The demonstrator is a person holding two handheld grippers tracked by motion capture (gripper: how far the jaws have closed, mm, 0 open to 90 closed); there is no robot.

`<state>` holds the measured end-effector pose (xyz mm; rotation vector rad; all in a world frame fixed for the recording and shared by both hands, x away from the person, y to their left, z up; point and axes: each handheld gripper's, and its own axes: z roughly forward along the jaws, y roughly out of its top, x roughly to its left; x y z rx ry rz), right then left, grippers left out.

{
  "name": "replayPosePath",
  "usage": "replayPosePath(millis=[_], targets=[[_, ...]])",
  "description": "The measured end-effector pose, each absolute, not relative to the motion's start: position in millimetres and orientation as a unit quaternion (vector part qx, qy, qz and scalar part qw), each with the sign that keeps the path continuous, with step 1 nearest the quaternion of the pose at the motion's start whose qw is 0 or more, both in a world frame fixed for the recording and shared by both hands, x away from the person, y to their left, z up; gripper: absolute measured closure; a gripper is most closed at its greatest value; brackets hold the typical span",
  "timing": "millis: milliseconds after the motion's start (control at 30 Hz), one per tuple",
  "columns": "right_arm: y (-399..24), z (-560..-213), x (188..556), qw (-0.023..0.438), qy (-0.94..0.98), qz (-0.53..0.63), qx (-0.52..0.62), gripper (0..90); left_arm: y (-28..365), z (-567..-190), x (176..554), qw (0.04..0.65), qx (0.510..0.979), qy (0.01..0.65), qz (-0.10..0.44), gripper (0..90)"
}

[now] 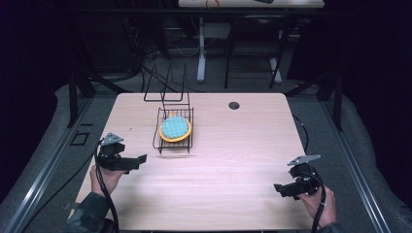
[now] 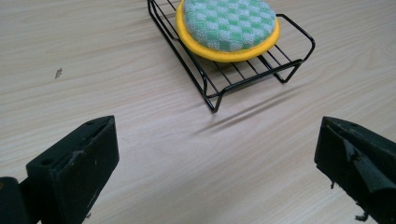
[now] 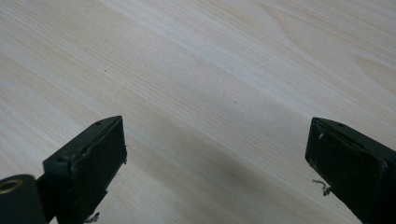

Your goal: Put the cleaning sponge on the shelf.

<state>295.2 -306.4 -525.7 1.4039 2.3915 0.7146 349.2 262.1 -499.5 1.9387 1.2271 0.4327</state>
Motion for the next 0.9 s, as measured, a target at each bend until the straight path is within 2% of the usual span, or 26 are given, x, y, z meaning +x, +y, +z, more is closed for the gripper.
replayPosePath(millis=[333,567,900], targets=[[-305.9,-524.2,293.2,0.142,0.827,0.245,0.486,4.6,268.0,-502.7,330.3,0.387,0.766,0.484,0.172,0.0],[-306.7,-526.1,294.5,0.14,0.826,0.244,0.488,4.6,272.0,-510.7,320.6,0.378,0.773,0.486,0.154,0.0],[-305.9,-526.0,294.6,0.14,0.829,0.244,0.484,4.7,270.2,-515.6,323.7,0.371,0.781,0.481,0.145,0.0]])
